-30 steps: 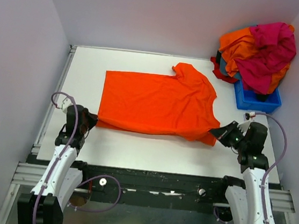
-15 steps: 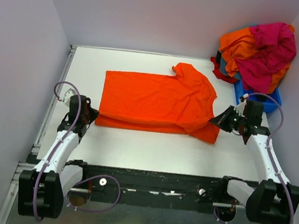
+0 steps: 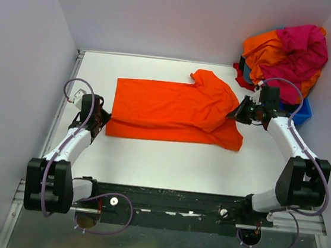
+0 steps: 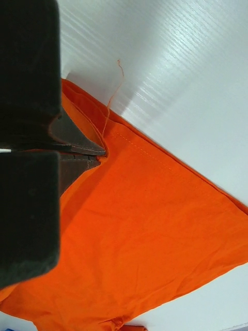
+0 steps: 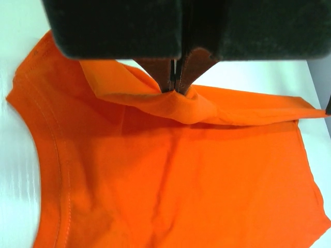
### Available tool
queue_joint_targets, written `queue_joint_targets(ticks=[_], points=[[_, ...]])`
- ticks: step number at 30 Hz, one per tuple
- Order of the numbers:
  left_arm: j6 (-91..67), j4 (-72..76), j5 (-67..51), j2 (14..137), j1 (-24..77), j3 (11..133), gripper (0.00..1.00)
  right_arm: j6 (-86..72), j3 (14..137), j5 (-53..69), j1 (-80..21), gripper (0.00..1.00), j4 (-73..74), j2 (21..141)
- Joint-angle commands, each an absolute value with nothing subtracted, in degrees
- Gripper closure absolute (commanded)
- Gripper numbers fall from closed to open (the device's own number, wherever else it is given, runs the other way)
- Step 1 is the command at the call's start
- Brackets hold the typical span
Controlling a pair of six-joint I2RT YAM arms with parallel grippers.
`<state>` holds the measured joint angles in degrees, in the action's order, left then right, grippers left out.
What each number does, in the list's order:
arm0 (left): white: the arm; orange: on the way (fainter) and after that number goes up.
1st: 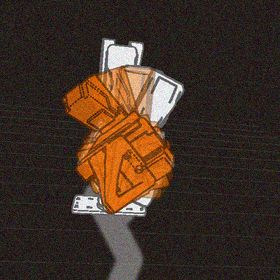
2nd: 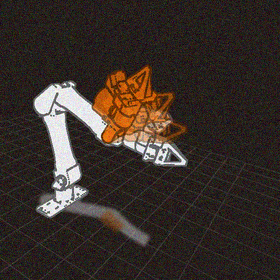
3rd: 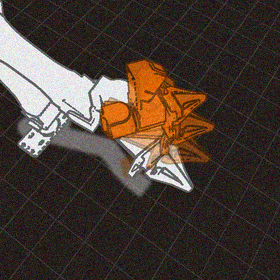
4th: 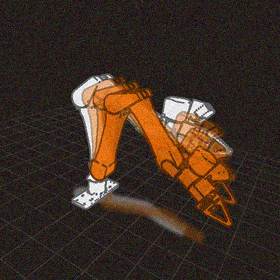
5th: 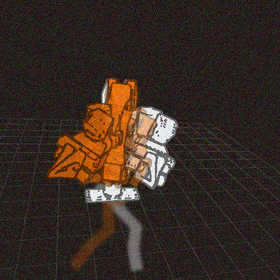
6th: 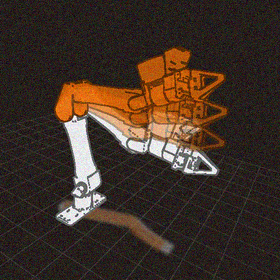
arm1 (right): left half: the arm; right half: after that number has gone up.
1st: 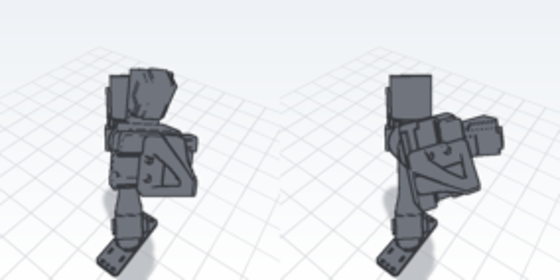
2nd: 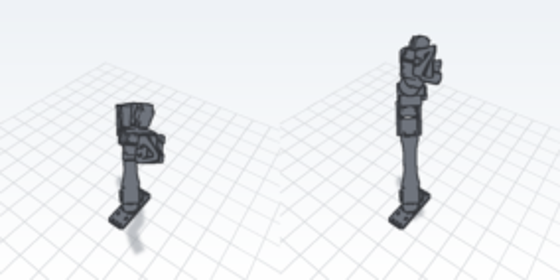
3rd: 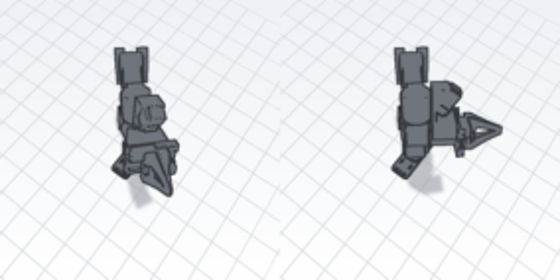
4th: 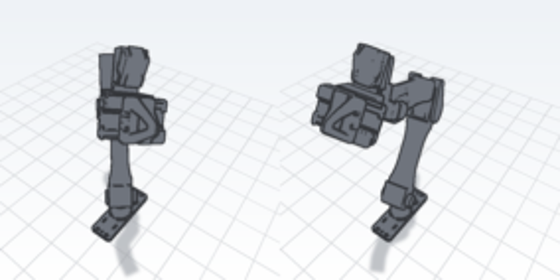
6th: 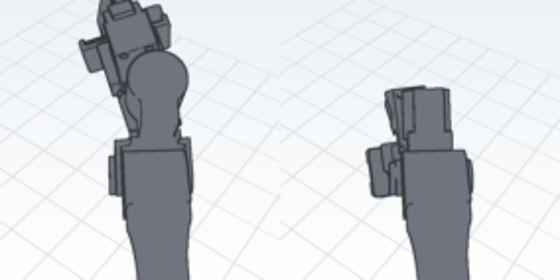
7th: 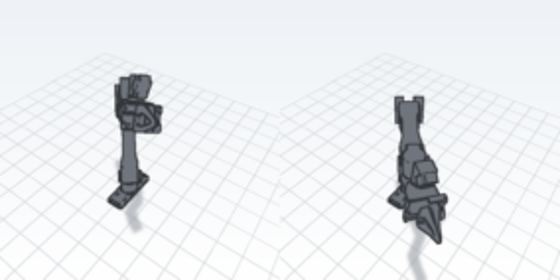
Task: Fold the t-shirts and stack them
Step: Fold the flattened tshirt in 1/3 of the way
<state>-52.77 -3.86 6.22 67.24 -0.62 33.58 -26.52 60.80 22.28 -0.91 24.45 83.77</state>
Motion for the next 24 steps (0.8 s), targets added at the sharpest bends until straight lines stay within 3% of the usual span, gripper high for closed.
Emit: queue_joint_targets(ticks=[1,24], points=[[-51.7,-2.1,8.3,72.0,-0.5,37.7,1.0,-24.3,65.8,19.6,-1.9,0.99,26.6,88.6],[-51.0,1.5,9.3,83.0,-0.2,42.7,1.0,-20.0,82.3,16.3,-2.3,0.99,34.4,102.6]])
